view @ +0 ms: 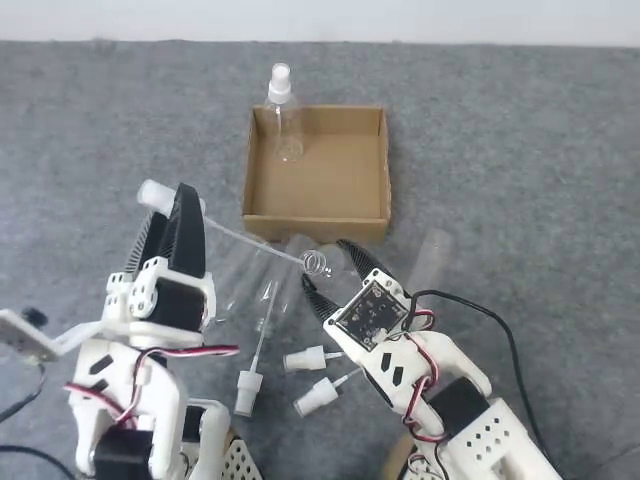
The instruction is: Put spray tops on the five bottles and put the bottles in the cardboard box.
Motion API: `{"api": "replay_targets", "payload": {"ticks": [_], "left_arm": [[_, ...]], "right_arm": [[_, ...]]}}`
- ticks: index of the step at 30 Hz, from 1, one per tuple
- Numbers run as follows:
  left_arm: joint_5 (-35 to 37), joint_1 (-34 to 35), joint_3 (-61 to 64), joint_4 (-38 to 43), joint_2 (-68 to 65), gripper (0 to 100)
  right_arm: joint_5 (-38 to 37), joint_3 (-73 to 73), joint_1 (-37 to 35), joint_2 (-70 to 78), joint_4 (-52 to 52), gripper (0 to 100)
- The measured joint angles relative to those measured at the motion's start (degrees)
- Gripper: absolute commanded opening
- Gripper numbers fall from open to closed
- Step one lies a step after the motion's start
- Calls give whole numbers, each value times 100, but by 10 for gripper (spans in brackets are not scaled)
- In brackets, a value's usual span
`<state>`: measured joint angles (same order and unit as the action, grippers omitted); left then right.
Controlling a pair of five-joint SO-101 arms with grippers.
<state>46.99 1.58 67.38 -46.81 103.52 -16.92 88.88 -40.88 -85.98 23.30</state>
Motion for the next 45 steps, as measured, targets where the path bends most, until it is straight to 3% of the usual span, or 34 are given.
{"api": "replay_targets", "payload": {"ticks": [10,30,45], "left_arm": [[0,-26,141,0,0,13],[0,-774,369,53,0,13],[0,-844,369,53,0,13]], "right_arm": [[0,0,0,0,0,37],[0,0,0,0,0,37],[0,0,0,0,0,37]]}}
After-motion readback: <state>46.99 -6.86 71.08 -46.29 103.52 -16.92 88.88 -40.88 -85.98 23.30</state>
